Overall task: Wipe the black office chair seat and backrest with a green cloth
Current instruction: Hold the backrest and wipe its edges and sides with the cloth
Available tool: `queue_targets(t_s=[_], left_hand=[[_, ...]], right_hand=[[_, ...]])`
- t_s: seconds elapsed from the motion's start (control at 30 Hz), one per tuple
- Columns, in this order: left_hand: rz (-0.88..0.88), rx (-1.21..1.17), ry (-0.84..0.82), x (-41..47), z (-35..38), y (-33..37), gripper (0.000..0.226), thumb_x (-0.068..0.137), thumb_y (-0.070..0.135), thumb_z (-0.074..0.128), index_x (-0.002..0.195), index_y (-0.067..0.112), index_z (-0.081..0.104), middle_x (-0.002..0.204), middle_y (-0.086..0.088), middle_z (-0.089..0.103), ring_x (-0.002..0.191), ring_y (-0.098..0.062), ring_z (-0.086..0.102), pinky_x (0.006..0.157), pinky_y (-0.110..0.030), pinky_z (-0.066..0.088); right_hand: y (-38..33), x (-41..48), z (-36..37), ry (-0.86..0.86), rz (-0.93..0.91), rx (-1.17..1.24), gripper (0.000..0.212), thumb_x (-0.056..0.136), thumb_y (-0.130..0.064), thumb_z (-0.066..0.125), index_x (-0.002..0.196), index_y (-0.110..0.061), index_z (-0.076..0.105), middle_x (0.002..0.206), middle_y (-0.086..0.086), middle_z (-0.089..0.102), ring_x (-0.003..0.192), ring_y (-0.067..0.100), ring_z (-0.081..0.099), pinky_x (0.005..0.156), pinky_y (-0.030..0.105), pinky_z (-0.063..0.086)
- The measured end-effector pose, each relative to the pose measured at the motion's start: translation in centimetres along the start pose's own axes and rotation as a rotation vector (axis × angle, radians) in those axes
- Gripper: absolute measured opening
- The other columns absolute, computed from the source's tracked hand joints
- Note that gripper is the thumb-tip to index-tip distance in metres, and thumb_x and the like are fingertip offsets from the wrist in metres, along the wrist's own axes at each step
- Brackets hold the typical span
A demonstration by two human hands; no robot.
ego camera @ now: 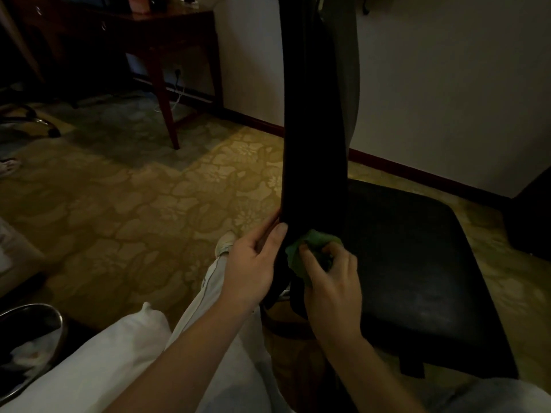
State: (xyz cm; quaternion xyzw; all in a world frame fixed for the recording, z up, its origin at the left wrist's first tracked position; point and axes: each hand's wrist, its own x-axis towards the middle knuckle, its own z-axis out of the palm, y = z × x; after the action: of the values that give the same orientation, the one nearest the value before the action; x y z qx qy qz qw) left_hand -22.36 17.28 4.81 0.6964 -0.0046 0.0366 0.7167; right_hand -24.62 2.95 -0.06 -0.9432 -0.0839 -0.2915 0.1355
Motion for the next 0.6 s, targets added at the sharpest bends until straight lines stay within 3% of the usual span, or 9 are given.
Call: queue_targets(t_s=[0.1,0.2,0.3,0.43,0.6], left_hand=[[0.002,-0.006,0.009,-0.1,0.1,-0.1,0.044,0.087,0.050,0.055,0.129,0.038,0.061,0.122,0.017,0.069,0.117,-0.001,0.062,0.100,-0.031,0.052],[0.007,-0.001,0.012,-0.1,0.2,-0.1,0.039,0.087,0.048,0.055,0.125,0.042,0.060,0.119,0.019,0.069,0.115,0.002,0.062,0.096,-0.022,0.052],[0.016,0.004,0.008,-0.2,0.3,-0.2,0.038,0.089,0.046,0.054,0.127,0.041,0.060,0.119,0.022,0.069,0.114,0.004,0.062,0.088,-0.015,0.052],[0.026,0.013,-0.006,-0.3,0.2,-0.7,0.048,0.092,0.047,0.052,0.137,0.030,0.058,0.126,0.017,0.067,0.119,0.000,0.060,0.100,-0.029,0.052],[0.036,-0.002,0.003,-0.2,0.2,-0.8,0.045,0.095,0.039,0.054,0.138,0.026,0.058,0.128,0.012,0.066,0.120,-0.004,0.061,0.101,-0.032,0.052]], right_hand=[[0.0,-1.3,0.5,-0.072,0.012,0.006,0.051,0.075,-0.013,0.068,0.126,-0.017,0.064,0.118,0.020,0.054,0.099,0.034,0.054,0.074,0.042,0.057],[0.3,-1.2,-0.1,-0.058,0.011,0.032,0.051,0.078,-0.012,0.063,0.129,-0.019,0.063,0.118,0.016,0.050,0.100,0.031,0.052,0.075,0.039,0.055],[0.5,-0.4,-1.2,0.010,0.010,0.060,0.054,0.079,-0.005,0.071,0.131,-0.018,0.062,0.119,0.014,0.043,0.101,0.031,0.051,0.072,0.040,0.056],[0.4,2.2,-3.3,0.133,-0.001,0.116,0.055,0.081,-0.005,0.071,0.133,-0.019,0.059,0.123,0.013,0.039,0.107,0.030,0.047,0.077,0.038,0.054],[-0.7,4.7,-4.4,0.190,-0.041,0.123,0.050,0.084,-0.011,0.066,0.133,-0.019,0.059,0.123,0.013,0.038,0.106,0.028,0.047,0.078,0.032,0.049]])
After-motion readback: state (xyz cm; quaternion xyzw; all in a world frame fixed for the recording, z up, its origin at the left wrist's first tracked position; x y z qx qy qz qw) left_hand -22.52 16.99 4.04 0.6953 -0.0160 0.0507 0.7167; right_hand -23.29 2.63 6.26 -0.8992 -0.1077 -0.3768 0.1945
